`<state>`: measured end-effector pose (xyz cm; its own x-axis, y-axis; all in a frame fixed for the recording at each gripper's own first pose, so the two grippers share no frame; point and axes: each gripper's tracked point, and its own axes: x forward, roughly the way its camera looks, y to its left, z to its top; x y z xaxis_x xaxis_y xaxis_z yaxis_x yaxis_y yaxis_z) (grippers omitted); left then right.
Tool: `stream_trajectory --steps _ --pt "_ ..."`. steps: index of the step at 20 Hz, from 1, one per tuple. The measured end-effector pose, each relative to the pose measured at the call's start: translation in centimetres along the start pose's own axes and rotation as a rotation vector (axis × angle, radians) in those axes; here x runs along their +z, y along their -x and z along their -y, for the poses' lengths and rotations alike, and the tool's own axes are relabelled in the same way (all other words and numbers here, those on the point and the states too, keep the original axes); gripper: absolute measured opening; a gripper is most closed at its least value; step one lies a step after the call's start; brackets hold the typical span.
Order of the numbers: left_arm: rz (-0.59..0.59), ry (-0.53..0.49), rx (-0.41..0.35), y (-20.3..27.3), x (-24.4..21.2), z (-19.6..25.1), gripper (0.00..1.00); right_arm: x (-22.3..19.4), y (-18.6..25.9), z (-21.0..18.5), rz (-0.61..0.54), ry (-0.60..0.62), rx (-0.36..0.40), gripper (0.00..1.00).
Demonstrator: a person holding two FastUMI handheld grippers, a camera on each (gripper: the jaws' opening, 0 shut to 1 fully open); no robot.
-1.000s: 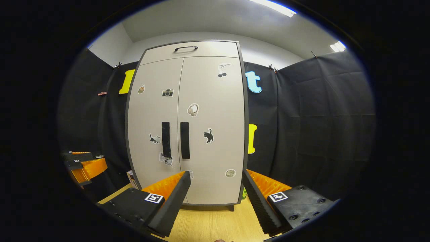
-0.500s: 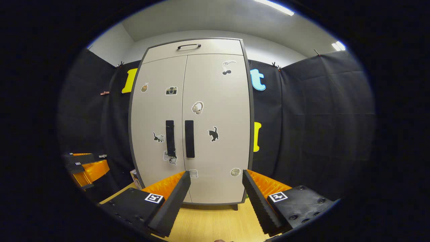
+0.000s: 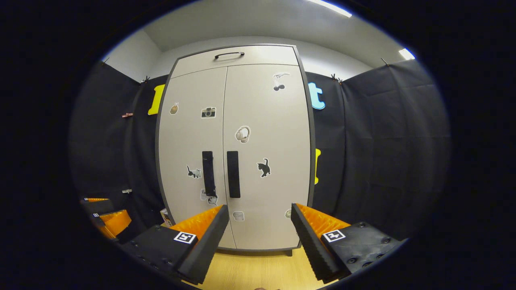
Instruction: Open the right door of the double-door shoe cabinet with the right hand, and open the left door with the left hand.
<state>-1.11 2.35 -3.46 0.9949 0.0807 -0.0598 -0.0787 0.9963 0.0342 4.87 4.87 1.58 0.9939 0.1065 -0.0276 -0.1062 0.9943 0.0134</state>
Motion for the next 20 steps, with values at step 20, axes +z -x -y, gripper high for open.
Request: stream_trajectory --steps 20 --pt "-0.093 0.039 0.199 2.5 -4.5 -7.5 0.95 -1.3 -18.2 -5.1 -0.087 0.013 0.044 0.98"
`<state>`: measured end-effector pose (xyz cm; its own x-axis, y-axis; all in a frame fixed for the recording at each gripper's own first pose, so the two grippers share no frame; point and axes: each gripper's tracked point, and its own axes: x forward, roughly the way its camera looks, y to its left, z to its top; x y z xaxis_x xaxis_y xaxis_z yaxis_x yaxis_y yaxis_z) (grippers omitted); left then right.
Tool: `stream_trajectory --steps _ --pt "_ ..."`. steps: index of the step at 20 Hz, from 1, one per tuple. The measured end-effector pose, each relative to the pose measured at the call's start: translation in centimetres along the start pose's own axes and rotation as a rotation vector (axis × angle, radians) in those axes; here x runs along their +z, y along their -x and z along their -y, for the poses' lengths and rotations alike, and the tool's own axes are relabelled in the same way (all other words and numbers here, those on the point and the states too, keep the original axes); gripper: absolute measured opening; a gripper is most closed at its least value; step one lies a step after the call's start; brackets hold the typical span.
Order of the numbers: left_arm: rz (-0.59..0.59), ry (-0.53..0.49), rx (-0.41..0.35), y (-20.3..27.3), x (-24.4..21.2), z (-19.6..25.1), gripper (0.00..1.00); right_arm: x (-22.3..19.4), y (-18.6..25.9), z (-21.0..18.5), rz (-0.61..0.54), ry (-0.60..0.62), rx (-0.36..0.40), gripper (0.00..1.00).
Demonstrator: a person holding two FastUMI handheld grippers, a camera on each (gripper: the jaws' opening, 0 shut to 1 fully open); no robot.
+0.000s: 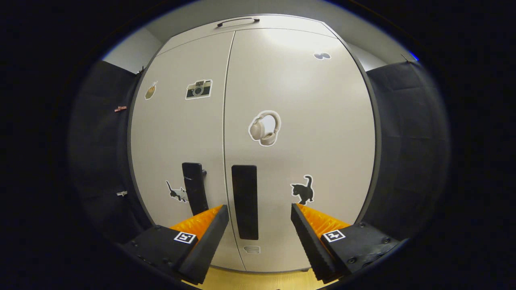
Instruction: Open the right door of the double-door shoe cabinet with the right hand, and open the left door with the left hand.
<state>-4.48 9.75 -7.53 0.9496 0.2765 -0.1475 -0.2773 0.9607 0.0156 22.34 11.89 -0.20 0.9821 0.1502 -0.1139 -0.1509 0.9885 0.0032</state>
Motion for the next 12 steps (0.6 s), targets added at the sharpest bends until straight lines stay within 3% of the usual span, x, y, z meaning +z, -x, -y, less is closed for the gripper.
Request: stream_trajectory --steps 5,7,8,9,10,11,12 --pt "-0.020 -0.001 0.048 0.3 -0.3 -1.5 0.95 -0.9 -2.0 -0.9 -0.021 0.045 0.001 0.98" --pt "-0.017 -0.003 0.063 0.4 -0.1 -2.0 0.95 -1.3 -2.5 -1.2 -0.031 0.045 0.001 0.92" --pt "-0.015 -0.003 0.068 0.5 -0.2 -2.0 0.95 -1.5 -2.7 -1.2 -0.038 0.042 -0.002 0.77" --pt "-0.013 -0.005 0.073 0.6 0.0 -2.2 0.95 -1.7 -2.8 -1.2 -0.046 0.041 -0.008 0.74" --pt "-0.010 -0.007 0.079 0.7 0.0 -2.3 0.95 -1.8 -2.8 -1.0 -0.054 0.041 -0.016 0.62" --pt "-0.010 -0.008 0.085 0.8 0.0 -2.5 0.95 -1.7 -2.8 -1.2 -0.048 0.043 -0.017 0.56" --pt "-0.009 -0.008 0.090 1.0 -0.1 -2.7 0.95 -1.7 -2.9 -1.2 -0.046 0.045 -0.012 0.54"
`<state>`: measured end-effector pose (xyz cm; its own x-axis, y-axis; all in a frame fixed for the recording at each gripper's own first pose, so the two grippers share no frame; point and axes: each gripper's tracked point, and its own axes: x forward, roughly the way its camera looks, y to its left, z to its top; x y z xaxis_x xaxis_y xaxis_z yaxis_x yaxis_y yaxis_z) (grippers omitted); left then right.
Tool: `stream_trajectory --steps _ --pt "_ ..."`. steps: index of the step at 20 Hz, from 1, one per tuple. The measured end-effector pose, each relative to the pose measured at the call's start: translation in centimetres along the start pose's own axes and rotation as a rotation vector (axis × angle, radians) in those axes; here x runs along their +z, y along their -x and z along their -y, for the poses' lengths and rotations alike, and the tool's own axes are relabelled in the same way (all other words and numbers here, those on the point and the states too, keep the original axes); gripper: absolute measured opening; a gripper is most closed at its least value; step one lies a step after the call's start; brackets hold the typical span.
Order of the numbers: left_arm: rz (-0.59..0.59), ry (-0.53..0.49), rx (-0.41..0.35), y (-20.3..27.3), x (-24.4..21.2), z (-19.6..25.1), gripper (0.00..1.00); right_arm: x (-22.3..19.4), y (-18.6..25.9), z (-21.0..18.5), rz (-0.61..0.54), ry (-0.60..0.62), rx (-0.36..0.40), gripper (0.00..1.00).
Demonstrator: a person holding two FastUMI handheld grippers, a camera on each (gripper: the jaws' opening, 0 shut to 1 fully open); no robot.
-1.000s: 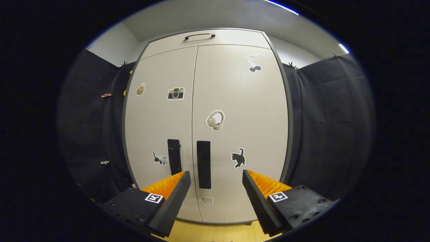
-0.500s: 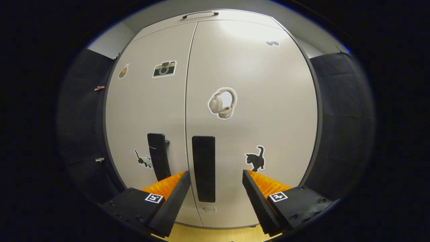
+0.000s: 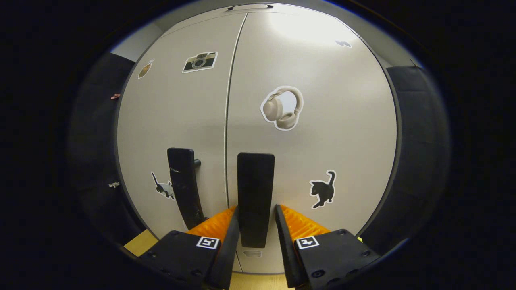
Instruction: Open the right door of the double-door shoe cabinet with the right hand, and open the left door with the left hand.
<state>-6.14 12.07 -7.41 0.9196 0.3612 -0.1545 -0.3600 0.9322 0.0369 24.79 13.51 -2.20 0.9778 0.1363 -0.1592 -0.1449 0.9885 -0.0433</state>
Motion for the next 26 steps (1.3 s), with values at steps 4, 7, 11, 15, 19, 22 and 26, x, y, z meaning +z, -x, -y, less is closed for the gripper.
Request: stream_trajectory --steps 4,7,11,15,19,22,26 --pt "-0.003 0.008 0.006 0.7 -0.1 -0.3 0.95 -0.1 0.0 -0.6 -0.022 -0.061 0.034 0.37" --pt "0.001 0.000 0.007 1.4 -0.1 -0.2 0.95 -0.1 0.2 -0.6 -0.028 -0.061 0.045 0.32" --pt "0.003 -0.008 0.007 2.4 -0.2 -0.2 0.95 -0.3 0.1 -0.8 -0.052 -0.086 0.076 0.18" --pt "0.004 -0.009 0.013 3.4 -0.2 -0.6 0.95 -0.3 1.0 -0.7 -0.067 -0.086 0.101 0.13" --pt "0.007 -0.010 0.004 4.0 0.1 -0.1 0.95 -0.3 2.4 -0.4 -0.067 -0.098 0.142 0.14" --pt "0.011 -0.021 -0.018 4.2 0.4 1.1 0.95 -0.1 3.5 0.0 -0.070 -0.092 0.170 0.13" --pt "0.021 -0.043 -0.062 4.3 1.1 3.5 0.95 0.2 4.8 0.6 -0.067 -0.084 0.198 0.13"
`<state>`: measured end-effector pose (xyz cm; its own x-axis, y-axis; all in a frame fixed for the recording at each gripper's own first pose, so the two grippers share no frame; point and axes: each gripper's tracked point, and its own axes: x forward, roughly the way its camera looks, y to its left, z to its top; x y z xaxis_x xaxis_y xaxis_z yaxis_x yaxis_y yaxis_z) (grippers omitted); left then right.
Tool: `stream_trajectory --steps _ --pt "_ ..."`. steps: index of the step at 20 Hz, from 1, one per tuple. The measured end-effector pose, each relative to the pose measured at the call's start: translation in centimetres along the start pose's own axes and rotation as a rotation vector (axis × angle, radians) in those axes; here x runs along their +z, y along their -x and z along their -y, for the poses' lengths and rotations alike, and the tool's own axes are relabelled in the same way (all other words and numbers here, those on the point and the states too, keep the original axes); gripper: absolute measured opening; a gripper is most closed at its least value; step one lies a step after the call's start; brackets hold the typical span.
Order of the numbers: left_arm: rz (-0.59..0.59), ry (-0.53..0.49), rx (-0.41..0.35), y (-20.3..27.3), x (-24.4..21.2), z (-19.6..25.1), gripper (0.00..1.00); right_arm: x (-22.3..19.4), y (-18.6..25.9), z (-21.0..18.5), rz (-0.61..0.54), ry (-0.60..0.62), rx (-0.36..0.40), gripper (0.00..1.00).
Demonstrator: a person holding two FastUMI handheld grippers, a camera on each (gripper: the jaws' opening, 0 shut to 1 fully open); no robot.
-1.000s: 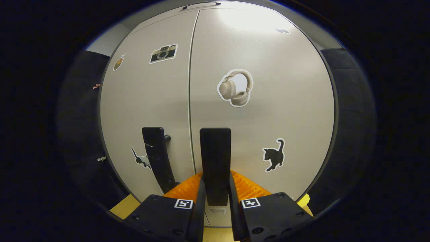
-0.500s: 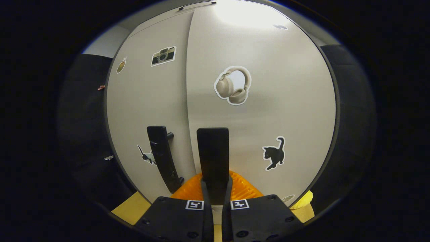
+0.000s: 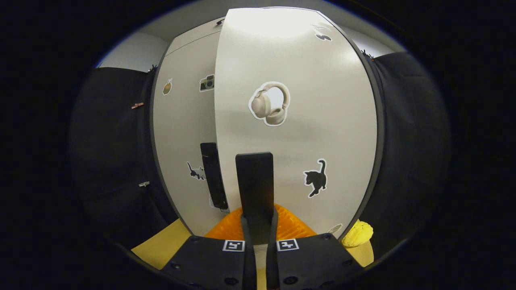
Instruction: Open the right door of the double-door shoe cabinet with the right hand, and open the left door with the left hand.
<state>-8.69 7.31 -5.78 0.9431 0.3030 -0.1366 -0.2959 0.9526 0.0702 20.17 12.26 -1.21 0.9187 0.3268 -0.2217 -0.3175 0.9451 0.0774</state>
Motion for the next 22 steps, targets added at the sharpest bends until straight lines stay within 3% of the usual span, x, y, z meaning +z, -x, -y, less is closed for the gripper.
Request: stream_trajectory --steps 10,22 --pt "0.006 -0.035 -0.104 0.0 0.7 5.8 0.95 0.1 2.7 1.7 0.006 0.005 0.023 0.13" --pt "-0.011 -0.033 -0.135 -0.9 0.1 8.3 0.95 0.1 5.2 5.4 -0.006 0.014 -0.069 0.13"
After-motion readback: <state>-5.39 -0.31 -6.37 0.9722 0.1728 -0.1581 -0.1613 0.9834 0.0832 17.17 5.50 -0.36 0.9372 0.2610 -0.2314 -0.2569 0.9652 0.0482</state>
